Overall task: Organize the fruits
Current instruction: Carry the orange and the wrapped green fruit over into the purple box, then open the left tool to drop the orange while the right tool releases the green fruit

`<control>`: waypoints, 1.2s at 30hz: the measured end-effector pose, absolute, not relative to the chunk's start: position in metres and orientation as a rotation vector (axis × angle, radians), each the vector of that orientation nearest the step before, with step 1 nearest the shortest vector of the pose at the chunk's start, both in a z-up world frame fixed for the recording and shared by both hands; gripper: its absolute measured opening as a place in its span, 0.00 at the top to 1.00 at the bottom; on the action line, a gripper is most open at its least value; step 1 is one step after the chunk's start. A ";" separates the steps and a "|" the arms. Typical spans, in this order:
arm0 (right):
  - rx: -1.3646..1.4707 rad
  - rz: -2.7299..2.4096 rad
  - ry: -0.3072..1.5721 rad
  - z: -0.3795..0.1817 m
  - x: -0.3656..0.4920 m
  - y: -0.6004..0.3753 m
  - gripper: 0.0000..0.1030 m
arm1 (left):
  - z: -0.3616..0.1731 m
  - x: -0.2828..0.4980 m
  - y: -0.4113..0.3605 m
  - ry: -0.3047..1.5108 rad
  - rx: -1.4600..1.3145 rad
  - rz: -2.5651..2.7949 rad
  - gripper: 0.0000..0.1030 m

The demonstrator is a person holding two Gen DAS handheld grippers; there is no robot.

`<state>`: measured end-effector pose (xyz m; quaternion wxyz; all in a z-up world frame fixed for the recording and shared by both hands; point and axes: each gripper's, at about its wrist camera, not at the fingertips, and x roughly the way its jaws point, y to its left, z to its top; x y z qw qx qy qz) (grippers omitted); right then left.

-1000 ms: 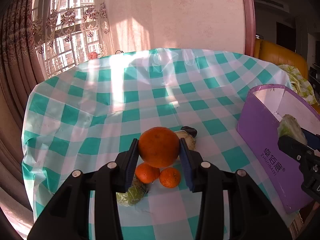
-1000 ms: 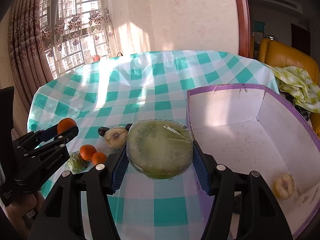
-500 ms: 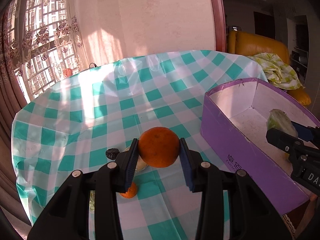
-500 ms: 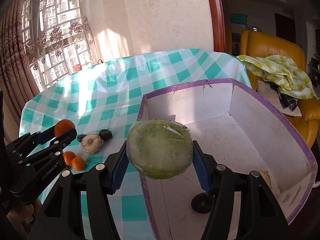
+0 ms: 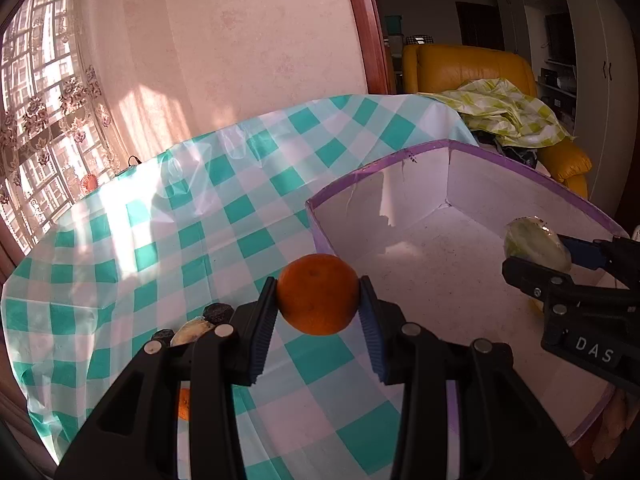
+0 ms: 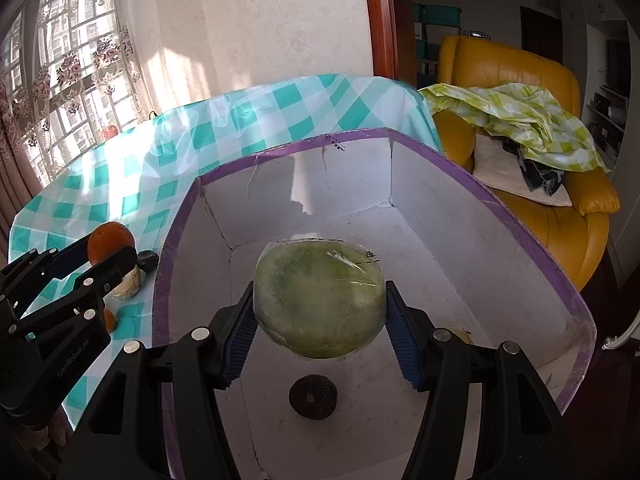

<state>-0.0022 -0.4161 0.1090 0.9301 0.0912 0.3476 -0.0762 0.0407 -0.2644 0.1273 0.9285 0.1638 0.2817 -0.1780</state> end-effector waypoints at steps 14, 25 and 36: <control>0.034 -0.250 0.839 0.094 0.017 -0.451 0.42 | 0.107 0.045 -0.337 0.606 0.466 -0.493 0.61; -0.133 -0.267 0.995 0.079 0.034 -0.446 0.43 | 0.073 0.062 -0.368 0.787 0.546 -0.573 0.61; -0.133 -0.304 1.057 0.074 0.040 -0.451 0.41 | 0.057 0.067 -0.379 0.851 0.778 -0.549 0.60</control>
